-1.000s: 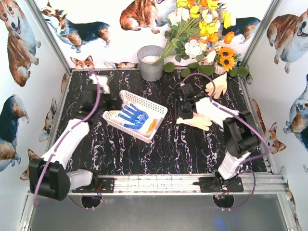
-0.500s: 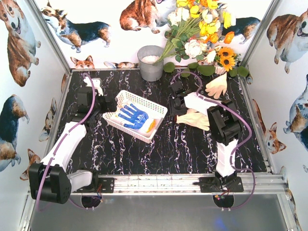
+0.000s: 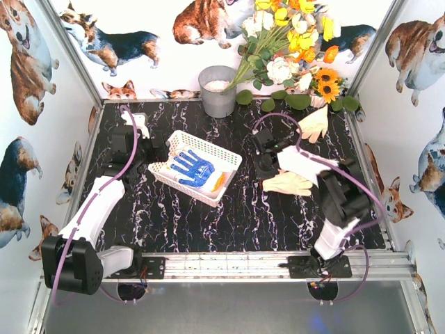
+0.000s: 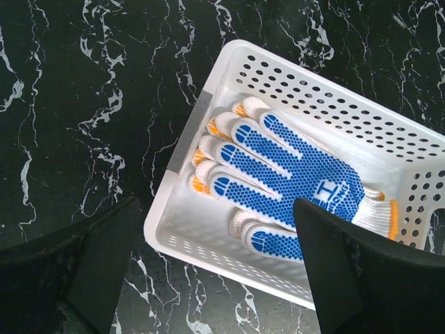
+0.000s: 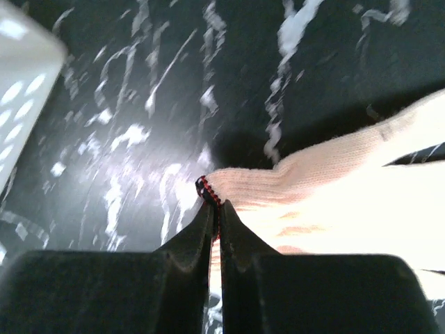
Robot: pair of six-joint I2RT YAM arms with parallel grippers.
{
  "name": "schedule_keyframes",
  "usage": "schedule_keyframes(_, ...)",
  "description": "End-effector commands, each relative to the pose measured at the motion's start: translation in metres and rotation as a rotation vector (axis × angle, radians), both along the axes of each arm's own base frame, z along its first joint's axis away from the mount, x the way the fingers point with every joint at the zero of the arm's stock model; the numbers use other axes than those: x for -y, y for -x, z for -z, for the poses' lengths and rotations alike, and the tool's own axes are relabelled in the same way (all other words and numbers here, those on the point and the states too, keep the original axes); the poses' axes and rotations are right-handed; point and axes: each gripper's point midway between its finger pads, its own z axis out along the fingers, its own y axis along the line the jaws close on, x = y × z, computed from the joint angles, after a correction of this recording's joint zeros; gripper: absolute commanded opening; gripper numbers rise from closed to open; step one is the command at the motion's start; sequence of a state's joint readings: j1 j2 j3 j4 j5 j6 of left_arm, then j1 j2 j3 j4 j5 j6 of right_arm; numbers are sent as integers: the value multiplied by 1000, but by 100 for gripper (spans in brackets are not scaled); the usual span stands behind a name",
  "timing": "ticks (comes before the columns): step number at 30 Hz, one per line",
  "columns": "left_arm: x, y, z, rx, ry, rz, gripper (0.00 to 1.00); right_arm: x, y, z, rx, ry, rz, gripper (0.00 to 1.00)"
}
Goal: Put the gloves into the storage basket
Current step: Move the glove to the center of the board.
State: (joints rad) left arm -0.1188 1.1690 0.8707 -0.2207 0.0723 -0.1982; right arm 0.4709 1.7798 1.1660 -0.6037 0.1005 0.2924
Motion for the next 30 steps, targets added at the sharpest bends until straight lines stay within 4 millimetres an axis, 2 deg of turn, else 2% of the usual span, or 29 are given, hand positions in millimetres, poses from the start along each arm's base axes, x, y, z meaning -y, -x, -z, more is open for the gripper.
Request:
schedule_keyframes(1, 6, -1, -12, 48, 22, 31, 84, -43, 28, -41, 57, -175, -192, 0)
schedule_keyframes(5, 11, 1, -15, 53, 41, 53, 83, -71, 81, -50, 5, -284, -320, 0)
schedule_keyframes(11, 29, 4, -15, 48, 93, 134, 83, -92, 163, -51, -116, -424, -427, 0)
schedule_keyframes(14, 48, 9, -14, 44, 84, 204, 84, -95, 189, -58, -143, -456, -445, 18)
schedule_keyframes(17, 75, 22, -12, 36, 50, 291, 84, -91, 197, -75, -125, -491, -411, 36)
schedule_keyframes(19, 98, 36, -10, 26, 35, 355, 84, -82, 194, -84, -94, -476, -332, 39)
schedule_keyframes(21, 126, 56, -6, -5, 59, 428, 82, -65, 187, -86, -64, -425, -199, 38)
schedule_keyframes(24, 168, 95, 1, -53, 131, 530, 72, -37, 186, -81, -48, -375, 5, 35)
schedule_keyframes(27, 206, 135, 7, -98, 188, 621, 61, -12, 189, -62, -63, -349, 188, 29)
schedule_keyframes(30, 240, 172, 13, -127, 204, 714, 54, 3, 188, -46, -68, -378, 302, 21)
